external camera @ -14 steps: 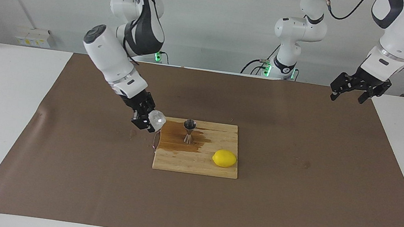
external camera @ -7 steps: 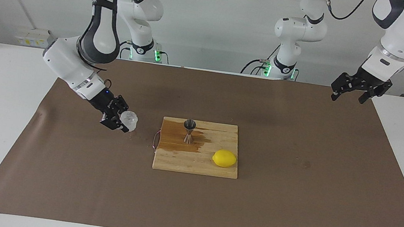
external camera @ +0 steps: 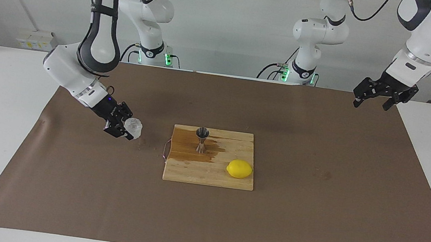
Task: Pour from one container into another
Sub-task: 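Carry the white cup back and lower it beside the board, then open the right gripper to release the white cup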
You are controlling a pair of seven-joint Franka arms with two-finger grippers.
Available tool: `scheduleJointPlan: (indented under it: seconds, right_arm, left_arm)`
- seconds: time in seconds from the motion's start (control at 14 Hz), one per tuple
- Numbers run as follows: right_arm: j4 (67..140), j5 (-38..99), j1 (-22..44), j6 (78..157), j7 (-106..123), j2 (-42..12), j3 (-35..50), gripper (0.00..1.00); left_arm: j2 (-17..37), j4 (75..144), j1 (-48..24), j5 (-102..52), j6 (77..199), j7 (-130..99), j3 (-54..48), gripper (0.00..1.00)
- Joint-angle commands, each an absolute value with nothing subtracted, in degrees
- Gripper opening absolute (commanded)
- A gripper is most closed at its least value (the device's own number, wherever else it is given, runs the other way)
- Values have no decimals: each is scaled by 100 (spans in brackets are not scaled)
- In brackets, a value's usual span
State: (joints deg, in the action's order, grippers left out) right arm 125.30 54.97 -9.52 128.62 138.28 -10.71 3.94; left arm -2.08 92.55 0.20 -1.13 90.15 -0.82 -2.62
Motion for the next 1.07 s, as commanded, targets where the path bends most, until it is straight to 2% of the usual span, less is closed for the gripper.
scheduleJointPlan:
  seconds: [0.0, 0.14, 0.43, 0.57, 0.72, 0.79, 0.86, 1.0]
  right_arm:
    - [12542, 5993, -1160, 12894, 14614, -1414, 457, 14]
    - [12542, 6081, -1283, 12858, 14922, -1678, 466, 14]
    - [12525, 6213, -1274, 12859, 15029, -1696, 475, 15]
    - [12507, 6337, -1204, 12911, 15038, -1705, 475, 21]
    - [12472, 6381, -1178, 12920, 15029, -1731, 475, 23]
    - [12472, 6398, -1178, 12946, 15029, -1731, 475, 39]
    - [12472, 6390, -1178, 12964, 15029, -1731, 475, 99]
    - [12472, 6320, -1178, 12964, 14986, -1714, 457, 100]
  left_arm:
    - [-299, 9352, 44, -141, 9035, -97, -272, 100]
    - [-299, 9352, 44, -141, 9035, -97, -272, 100]
    - [-299, 9352, 44, -141, 9044, -97, -272, 100]
    - [-299, 9352, 44, -141, 9035, -97, -272, 100]
    - [-299, 9352, 44, -141, 9035, -97, -272, 100]
    - [-299, 9352, 44, -141, 9035, -97, -272, 100]
    - [-299, 9352, 44, -141, 9035, -97, -272, 100]
    - [-299, 9352, 44, -141, 9035, -97, -272, 100]
